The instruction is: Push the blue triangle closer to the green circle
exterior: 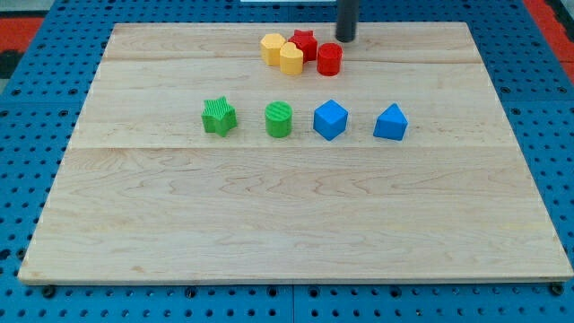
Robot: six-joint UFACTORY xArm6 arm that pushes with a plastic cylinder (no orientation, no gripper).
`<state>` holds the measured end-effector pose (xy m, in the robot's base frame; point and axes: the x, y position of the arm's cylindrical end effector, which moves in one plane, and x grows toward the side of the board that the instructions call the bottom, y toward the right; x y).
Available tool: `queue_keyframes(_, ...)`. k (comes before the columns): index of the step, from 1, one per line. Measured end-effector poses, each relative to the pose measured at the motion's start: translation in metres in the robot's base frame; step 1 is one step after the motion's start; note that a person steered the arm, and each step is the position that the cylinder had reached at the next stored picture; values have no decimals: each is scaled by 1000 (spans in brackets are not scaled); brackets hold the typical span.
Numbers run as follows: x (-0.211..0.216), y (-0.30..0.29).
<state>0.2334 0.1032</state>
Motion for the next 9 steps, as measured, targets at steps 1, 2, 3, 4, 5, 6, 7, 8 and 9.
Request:
queue_keyframes(1,27,4)
queue_keyframes(2,44,-9)
queue_keyframes(3,48,-19)
queue_keyframes(4,48,-31)
queue_keyframes(5,53,6)
queue_keyframes(6,68,98)
queue_keyframes(7,126,172)
queue_keyframes(8,177,171)
queue_keyframes(9,177,126)
